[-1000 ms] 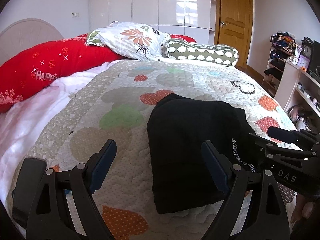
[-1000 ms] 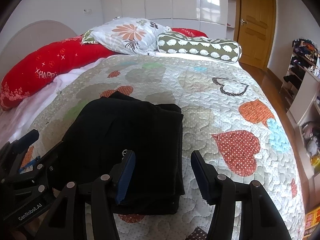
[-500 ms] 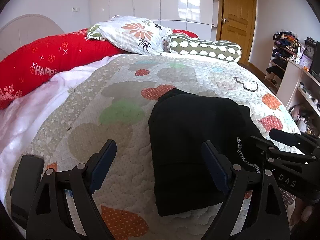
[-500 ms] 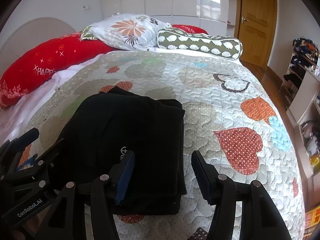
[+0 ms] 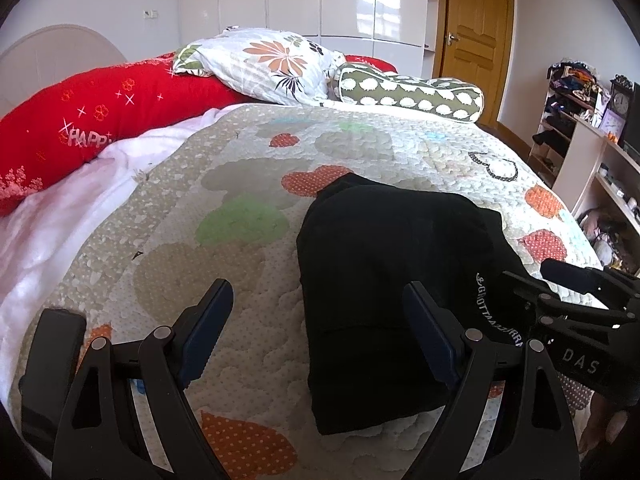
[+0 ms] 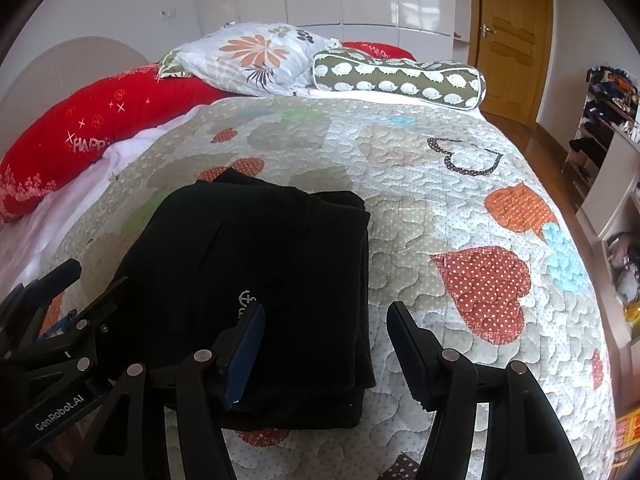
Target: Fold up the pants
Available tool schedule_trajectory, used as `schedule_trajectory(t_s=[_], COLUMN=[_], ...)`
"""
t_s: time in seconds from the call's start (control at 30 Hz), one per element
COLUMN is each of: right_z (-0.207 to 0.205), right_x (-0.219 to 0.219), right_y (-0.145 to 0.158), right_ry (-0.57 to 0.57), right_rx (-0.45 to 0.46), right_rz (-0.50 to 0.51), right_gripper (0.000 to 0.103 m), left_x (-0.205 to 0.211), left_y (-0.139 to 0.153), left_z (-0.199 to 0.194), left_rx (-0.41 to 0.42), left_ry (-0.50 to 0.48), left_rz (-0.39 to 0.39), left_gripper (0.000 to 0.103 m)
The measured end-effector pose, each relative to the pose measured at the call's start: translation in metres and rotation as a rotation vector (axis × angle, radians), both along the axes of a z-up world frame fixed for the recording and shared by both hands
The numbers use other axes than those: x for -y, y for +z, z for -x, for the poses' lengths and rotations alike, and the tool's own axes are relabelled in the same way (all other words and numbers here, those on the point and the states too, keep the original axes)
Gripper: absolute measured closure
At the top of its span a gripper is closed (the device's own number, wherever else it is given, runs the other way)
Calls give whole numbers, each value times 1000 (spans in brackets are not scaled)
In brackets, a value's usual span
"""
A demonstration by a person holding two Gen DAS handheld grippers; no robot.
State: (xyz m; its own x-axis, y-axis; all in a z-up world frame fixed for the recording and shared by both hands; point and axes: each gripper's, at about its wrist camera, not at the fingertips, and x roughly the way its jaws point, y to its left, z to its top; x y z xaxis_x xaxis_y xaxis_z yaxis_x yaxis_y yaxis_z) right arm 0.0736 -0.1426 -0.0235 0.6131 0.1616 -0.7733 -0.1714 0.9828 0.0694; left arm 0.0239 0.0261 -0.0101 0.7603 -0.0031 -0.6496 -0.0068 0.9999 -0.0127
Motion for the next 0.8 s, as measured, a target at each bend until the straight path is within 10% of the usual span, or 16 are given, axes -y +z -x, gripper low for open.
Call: schedule_trajectory(t_s=[0.8], right_z=[1], right_x=[0], right_y=[3], right_ry=[1], right_rx=[6], right_rz=[-9], right_gripper=[40], left_x=[4], left_y=[5], left_z=[3], left_rx=[37], left_ry=[14], left_rz=[-56], left_gripper=[16])
